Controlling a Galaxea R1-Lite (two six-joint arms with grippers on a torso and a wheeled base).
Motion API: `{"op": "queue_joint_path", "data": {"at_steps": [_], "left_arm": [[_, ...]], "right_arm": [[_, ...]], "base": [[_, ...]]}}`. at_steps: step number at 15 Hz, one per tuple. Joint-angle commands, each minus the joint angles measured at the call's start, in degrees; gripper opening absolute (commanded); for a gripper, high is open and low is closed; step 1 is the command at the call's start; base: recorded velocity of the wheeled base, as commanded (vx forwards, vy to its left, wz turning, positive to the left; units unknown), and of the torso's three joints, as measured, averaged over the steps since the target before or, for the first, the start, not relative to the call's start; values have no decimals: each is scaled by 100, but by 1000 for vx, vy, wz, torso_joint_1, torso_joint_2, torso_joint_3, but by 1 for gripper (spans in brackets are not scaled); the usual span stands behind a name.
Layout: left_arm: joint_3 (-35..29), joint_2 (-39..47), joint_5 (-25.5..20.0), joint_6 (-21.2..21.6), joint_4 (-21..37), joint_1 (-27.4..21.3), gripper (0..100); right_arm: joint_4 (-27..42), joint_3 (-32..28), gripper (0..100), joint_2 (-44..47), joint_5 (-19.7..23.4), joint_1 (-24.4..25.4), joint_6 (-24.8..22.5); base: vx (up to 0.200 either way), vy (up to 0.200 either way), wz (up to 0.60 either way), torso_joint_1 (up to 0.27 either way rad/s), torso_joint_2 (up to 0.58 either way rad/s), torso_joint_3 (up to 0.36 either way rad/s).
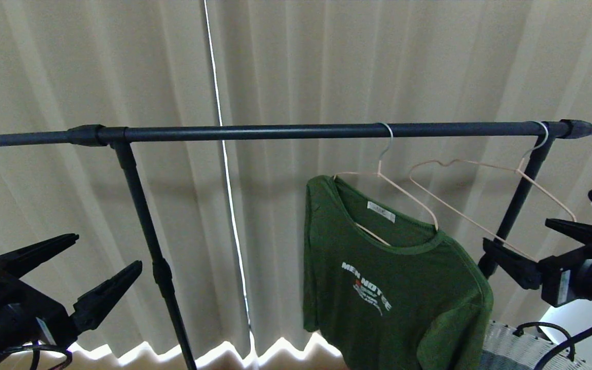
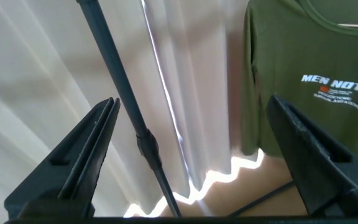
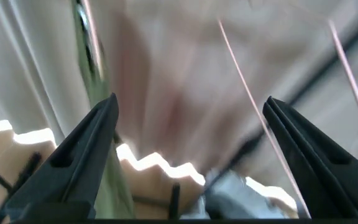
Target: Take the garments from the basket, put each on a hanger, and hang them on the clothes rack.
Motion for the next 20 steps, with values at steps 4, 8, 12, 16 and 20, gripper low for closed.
{"op": "queue_joint_path", "data": {"at_steps": [4,8,12,16,20], "left_arm": [[79,-4,27,87,-1,80,100],[150,-31,18,307,-1,520,100],[211,-180,10,307,-1,555,100],[246,-145,10,236,8,555,100],[211,-145,10,254,-1,889,100]], "right_arm": [[-80,936,100,-860,23,-466,25],[-71,1288,100,-1247,75,-615,34],[-54,1305,100,-1141,75,-615,17],[-27,1384,100,-1009,75,-615,34],[-27,1384,100,-930,75,-624,43]], "base": [[0,0,0,0,0,0],[-200,0,0,11,4,1],[-200,0,0,-7,-1,5],[-150,0,0,2,-4,4],[0,0,0,0,0,0]]}}
